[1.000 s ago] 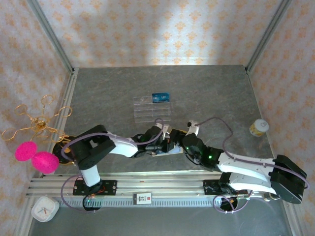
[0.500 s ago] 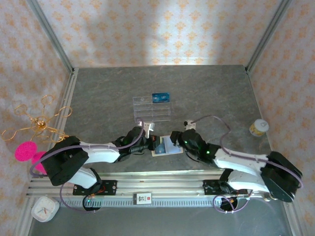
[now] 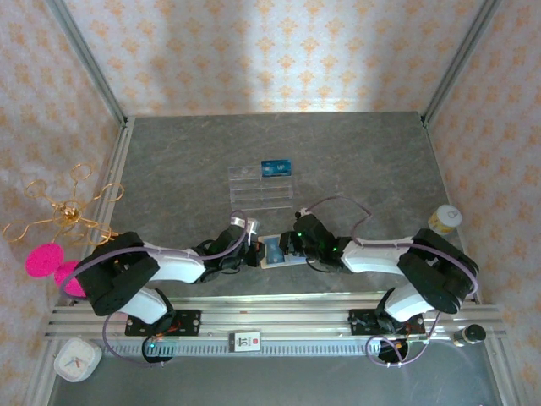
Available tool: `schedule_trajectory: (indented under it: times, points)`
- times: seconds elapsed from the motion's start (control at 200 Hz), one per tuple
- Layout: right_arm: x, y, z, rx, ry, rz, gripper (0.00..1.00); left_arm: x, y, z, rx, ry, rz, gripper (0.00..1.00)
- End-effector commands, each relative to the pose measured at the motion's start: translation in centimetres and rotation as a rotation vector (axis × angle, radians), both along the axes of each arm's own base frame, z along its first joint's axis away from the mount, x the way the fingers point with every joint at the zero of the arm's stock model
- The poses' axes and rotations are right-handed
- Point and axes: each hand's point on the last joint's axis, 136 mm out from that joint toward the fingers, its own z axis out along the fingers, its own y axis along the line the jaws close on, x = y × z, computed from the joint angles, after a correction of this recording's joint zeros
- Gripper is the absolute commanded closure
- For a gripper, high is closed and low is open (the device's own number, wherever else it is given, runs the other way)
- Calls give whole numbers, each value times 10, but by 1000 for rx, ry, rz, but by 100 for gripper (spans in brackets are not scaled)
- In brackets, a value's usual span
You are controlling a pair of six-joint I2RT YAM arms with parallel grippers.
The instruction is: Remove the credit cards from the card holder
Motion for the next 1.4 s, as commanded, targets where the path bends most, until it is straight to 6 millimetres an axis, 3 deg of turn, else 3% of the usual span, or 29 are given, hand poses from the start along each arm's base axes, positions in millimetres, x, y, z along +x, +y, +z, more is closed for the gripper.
schedule_trajectory:
  times: [0.0, 0.275, 0.621, 0.761, 0.876, 1.171, 1.326, 1.396]
  points:
    - [6, -3, 0, -19, 1, -16, 84, 4, 4, -12, 44, 2, 9, 100]
    - [7, -15, -11, -42, 18, -55, 84, 1, 5, -29, 72, 39, -7, 100]
    - [2, -18, -26, -42, 60, -54, 85, 3, 1, -28, 77, 31, -26, 100]
    - [-3, -16, -32, -18, 83, -44, 90, 5, -2, -26, 69, 29, -29, 100]
    - [-3, -15, -30, 7, 84, -54, 100, 9, -2, -24, 77, 17, -34, 100]
    - [8, -57, -23, -61, 19, -263, 100, 21, 22, -9, 92, -19, 12, 100]
    - [9, -41, -10, -6, -14, -197, 100, 22, 12, 18, 34, -72, -19, 100]
    - [11, -33, 2, 16, -45, -156, 93, 19, -3, 30, 19, -104, -52, 100]
